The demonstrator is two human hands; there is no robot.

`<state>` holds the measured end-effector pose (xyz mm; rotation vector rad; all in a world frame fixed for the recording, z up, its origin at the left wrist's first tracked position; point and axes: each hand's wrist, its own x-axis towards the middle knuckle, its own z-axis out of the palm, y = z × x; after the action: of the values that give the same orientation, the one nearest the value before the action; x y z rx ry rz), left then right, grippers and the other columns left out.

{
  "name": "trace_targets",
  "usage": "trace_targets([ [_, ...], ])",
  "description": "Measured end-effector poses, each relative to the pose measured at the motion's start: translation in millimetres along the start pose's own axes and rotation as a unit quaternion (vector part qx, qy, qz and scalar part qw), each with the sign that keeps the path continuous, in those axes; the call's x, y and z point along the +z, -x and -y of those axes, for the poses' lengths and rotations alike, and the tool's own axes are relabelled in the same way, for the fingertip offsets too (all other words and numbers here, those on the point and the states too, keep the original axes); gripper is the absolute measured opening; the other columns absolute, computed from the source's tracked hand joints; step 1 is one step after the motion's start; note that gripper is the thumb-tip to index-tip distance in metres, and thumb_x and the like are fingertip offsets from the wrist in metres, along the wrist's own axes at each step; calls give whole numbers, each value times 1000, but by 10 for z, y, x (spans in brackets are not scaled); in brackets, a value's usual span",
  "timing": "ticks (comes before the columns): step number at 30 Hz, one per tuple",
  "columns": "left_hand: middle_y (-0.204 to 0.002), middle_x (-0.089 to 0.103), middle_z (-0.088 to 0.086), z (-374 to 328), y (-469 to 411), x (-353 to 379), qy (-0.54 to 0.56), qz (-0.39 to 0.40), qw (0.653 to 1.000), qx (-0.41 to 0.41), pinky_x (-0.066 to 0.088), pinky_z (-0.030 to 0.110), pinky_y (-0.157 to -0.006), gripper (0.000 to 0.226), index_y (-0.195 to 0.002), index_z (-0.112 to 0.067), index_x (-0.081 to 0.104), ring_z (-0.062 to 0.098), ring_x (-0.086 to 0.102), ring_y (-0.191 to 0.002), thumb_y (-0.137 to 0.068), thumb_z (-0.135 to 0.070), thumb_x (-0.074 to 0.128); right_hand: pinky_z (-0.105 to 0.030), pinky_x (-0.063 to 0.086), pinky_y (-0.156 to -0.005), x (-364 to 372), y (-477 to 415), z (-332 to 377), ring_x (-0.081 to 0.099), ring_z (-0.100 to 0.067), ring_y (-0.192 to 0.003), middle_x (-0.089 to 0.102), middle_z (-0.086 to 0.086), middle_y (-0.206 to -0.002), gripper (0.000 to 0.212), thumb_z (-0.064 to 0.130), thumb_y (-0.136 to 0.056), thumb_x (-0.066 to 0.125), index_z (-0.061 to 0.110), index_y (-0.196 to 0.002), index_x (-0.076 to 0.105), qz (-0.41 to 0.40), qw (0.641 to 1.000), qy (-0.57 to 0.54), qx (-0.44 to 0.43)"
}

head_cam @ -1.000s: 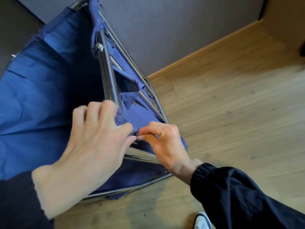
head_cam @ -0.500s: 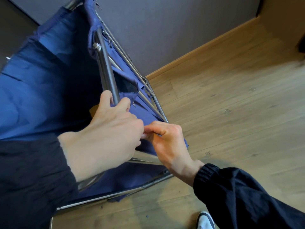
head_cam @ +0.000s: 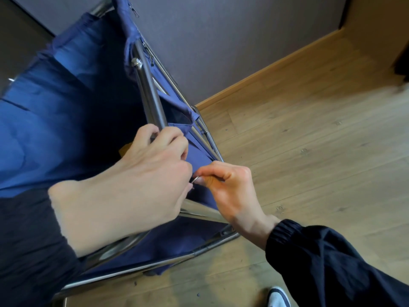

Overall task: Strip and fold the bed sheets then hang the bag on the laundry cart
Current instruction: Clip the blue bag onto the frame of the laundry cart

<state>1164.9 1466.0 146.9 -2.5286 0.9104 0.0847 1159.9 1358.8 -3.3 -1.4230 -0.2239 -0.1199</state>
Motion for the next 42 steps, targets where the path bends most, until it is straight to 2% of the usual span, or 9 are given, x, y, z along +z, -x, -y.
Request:
trace_targets([
  [3,-80,51,0,-55,24,26,-5,-8,999,-35,27,54,-91,37,-59,-22,63,31,53,-94,-75,-43,36,-31,53,-68,-6,23,1,65,-11,-68,70,0,-72,8,11,-74,69,7,-76,75,-8,1000,-2,-6],
  [7,-80,49,-3,-73,35,70,5,-11,998,-57,20,55,-95,23,-58,-22,63,31,53,-98,-68,-42,56,-23,53,-68,-13,30,-9,65,-8,-68,69,1,-74,7,8,-74,69,5,-76,75,-16,1000,-15,-7],
  [9,-79,50,-2,-89,27,94,12,-18,998,-60,21,53,-94,20,-58,-21,63,33,54,-97,-65,-39,60,-21,52,-68,-7,30,-4,65,-8,-68,69,2,-75,7,8,-73,69,6,-76,75,-17,1000,-15,-8],
  [13,-75,50,-1,-101,12,112,29,-35,997,-63,25,49,-90,15,-58,-19,64,34,55,-93,-62,-33,62,-26,51,-63,-5,11,23,62,-7,-63,68,1,-70,7,11,-73,70,6,-74,75,-9,999,-17,-34],
  [19,-74,47,-5,-112,22,118,56,-39,995,-66,24,49,-91,7,-57,-24,61,30,54,-93,-59,-31,62,-11,41,-64,-92,-19,31,57,-2,-63,68,-3,-69,5,6,-76,71,3,-76,75,29,996,10,-82],
  [27,-73,41,-9,-132,26,110,104,-59,989,-82,24,43,-90,8,-56,-27,58,20,46,-91,-60,-31,63,-15,44,-65,-127,16,-25,62,-8,-64,69,-2,-70,6,4,-78,70,5,-74,74,21,996,18,-84],
  [35,-75,42,-5,-145,35,81,64,-37,995,-64,35,58,-89,7,-60,-27,55,27,53,-91,-62,-31,60,-8,39,-67,-163,5,-7,55,7,-65,67,3,-70,6,4,-78,70,3,-74,74,35,996,32,-78],
  [39,-74,42,-5,-141,35,76,71,-36,995,-61,37,60,-87,8,-60,-28,54,28,53,-89,-61,-31,61,-5,36,-65,-173,-19,18,53,11,-63,60,14,-69,5,3,-77,70,3,-75,74,42,995,37,-78],
  [42,-74,42,-5,-138,26,75,77,-28,995,-62,36,61,-87,7,-60,-28,55,27,51,-90,-60,-31,61,-5,37,-65,-186,-49,47,53,12,-64,61,14,-70,5,4,-77,71,4,-76,75,50,994,48,-90],
])
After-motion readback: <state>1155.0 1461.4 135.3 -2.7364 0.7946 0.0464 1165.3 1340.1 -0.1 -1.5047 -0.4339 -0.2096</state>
